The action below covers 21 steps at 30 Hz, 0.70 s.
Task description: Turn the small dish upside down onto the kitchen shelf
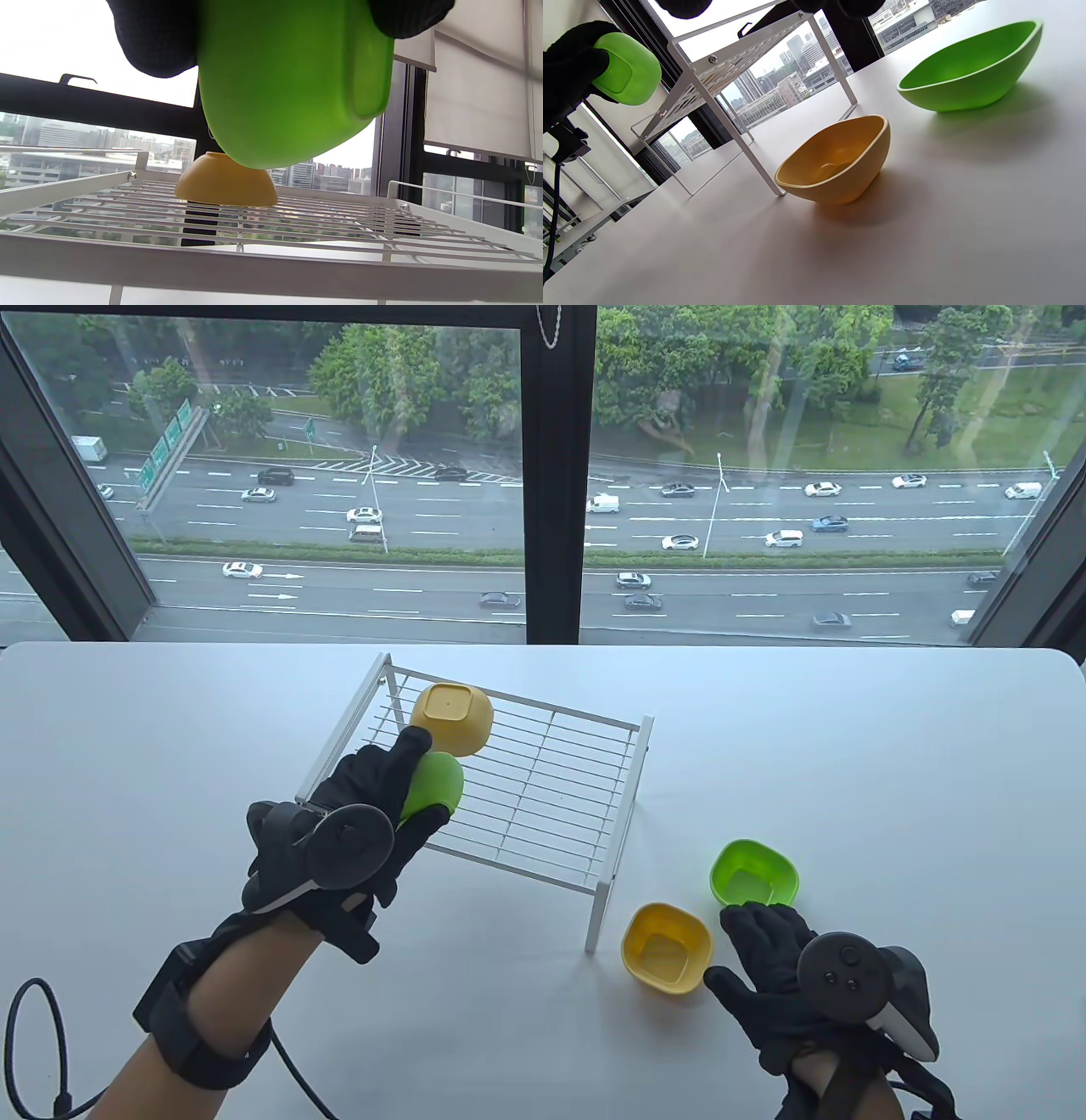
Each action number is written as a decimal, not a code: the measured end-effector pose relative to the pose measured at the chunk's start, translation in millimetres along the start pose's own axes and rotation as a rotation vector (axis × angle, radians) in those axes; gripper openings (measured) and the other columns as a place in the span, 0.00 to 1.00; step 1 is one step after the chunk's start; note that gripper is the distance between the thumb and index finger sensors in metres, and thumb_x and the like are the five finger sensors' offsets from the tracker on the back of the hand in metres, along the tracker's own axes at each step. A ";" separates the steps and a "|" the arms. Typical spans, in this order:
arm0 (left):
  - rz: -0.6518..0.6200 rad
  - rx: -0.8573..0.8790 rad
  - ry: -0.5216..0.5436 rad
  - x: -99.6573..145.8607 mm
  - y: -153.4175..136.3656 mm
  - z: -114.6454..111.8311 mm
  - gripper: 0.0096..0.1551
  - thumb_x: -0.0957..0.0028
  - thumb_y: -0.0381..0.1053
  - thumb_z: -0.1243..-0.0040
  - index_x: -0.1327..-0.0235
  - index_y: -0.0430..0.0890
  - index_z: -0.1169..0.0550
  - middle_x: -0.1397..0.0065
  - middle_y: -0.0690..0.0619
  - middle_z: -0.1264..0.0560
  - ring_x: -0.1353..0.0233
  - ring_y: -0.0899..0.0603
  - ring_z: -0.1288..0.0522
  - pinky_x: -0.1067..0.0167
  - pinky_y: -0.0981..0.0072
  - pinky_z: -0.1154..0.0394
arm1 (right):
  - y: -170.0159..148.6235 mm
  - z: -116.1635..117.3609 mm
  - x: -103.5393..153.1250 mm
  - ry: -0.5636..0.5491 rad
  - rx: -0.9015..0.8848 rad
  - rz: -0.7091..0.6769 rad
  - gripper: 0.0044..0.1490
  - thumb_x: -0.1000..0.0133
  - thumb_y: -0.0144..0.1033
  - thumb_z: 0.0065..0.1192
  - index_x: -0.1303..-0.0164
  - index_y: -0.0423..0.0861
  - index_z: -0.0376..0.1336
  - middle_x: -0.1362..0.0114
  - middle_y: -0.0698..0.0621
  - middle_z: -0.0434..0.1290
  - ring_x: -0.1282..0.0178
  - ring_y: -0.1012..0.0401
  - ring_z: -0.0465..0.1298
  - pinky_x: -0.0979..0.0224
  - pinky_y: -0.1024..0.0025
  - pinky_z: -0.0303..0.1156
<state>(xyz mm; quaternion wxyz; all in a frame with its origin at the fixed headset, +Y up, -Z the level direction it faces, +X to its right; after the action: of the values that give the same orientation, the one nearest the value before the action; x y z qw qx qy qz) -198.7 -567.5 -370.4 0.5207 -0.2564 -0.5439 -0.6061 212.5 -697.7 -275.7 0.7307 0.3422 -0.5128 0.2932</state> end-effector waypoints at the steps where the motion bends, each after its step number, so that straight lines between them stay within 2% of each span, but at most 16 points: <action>1: 0.016 0.008 -0.009 -1.2 -2.6 -2.7 0.48 0.49 0.66 0.48 0.19 0.50 0.47 0.32 0.52 0.28 0.49 0.48 0.17 0.50 0.57 0.14 | 0.1 -0.2 -0.1 0.000 0.003 -0.001 0.53 0.43 0.65 0.50 0.17 0.45 0.42 0.13 0.37 0.43 0.17 0.35 0.39 0.23 0.28 0.38; 2: 0.035 0.015 -0.025 -2.6 -5.7 -7.4 0.45 0.48 0.65 0.48 0.19 0.59 0.50 0.29 0.50 0.29 0.51 0.50 0.16 0.53 0.59 0.12 | 0.1 -0.6 0.0 -0.001 0.003 0.000 0.53 0.43 0.65 0.50 0.17 0.45 0.42 0.13 0.37 0.42 0.17 0.35 0.39 0.23 0.28 0.38; 3: 0.048 0.018 -0.030 -4.2 -7.4 -11.9 0.42 0.47 0.64 0.49 0.20 0.66 0.49 0.26 0.49 0.30 0.52 0.50 0.16 0.54 0.60 0.12 | -0.2 -0.9 0.2 -0.003 0.001 0.000 0.53 0.43 0.65 0.50 0.17 0.45 0.42 0.13 0.37 0.42 0.17 0.35 0.39 0.23 0.29 0.38; 5: 0.079 0.021 -0.027 -7.6 -9.9 -19.4 0.36 0.46 0.63 0.51 0.22 0.71 0.43 0.24 0.47 0.32 0.52 0.51 0.15 0.56 0.62 0.10 | -0.3 -1.3 0.7 -0.008 -0.002 0.000 0.53 0.43 0.65 0.50 0.17 0.45 0.42 0.13 0.37 0.42 0.17 0.35 0.39 0.23 0.28 0.38; 8: 0.143 0.073 -0.065 -17.5 -15.3 -29.9 0.32 0.46 0.62 0.53 0.24 0.69 0.35 0.22 0.44 0.34 0.52 0.49 0.14 0.57 0.62 0.09 | -0.4 -0.7 1.2 -0.007 -0.007 0.002 0.53 0.43 0.65 0.50 0.17 0.45 0.42 0.13 0.37 0.42 0.17 0.35 0.39 0.23 0.28 0.38; 12: 0.249 0.182 -0.133 -30.0 -27.1 -41.0 0.33 0.45 0.61 0.55 0.22 0.64 0.36 0.22 0.40 0.36 0.52 0.47 0.13 0.59 0.61 0.08 | -0.6 -0.7 1.4 -0.007 -0.007 0.002 0.53 0.43 0.65 0.50 0.17 0.45 0.43 0.13 0.37 0.42 0.17 0.35 0.39 0.23 0.28 0.38; 16: 0.344 0.306 -0.156 -34.1 -44.0 -51.5 0.33 0.45 0.61 0.55 0.23 0.61 0.34 0.24 0.37 0.34 0.55 0.43 0.12 0.59 0.58 0.07 | -0.8 -1.2 1.6 -0.009 -0.014 0.003 0.53 0.43 0.65 0.50 0.17 0.45 0.43 0.13 0.37 0.42 0.17 0.35 0.39 0.23 0.29 0.38; 19: 0.412 0.371 -0.158 -36.4 -57.0 -55.0 0.33 0.46 0.61 0.50 0.24 0.59 0.31 0.25 0.35 0.32 0.56 0.40 0.13 0.61 0.52 0.08 | -1.1 -1.3 1.8 -0.010 -0.017 0.003 0.53 0.43 0.65 0.50 0.17 0.45 0.43 0.13 0.37 0.42 0.17 0.35 0.39 0.23 0.29 0.38; 21: 0.458 0.307 -0.199 -38.0 -63.5 -56.0 0.34 0.47 0.64 0.47 0.26 0.59 0.29 0.26 0.36 0.30 0.54 0.36 0.15 0.59 0.44 0.13 | -1.3 -1.1 1.8 -0.010 -0.018 0.003 0.53 0.43 0.66 0.50 0.17 0.45 0.43 0.13 0.37 0.42 0.17 0.35 0.39 0.23 0.29 0.39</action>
<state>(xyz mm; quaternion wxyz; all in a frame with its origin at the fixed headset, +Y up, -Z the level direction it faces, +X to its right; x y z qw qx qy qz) -229.8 -614.5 -444.1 0.6207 -0.3490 -0.6055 -0.3553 214.6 -697.4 -274.5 0.7307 0.3364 -0.5195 0.2882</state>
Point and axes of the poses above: the tracker on the back of each hand, its own y axis roughly to the thumb side, its own x axis roughly from the fingertips to the wrist, z = x × y, the point moved 4 cm from there along -x, roughly from the wrist to the fingertips
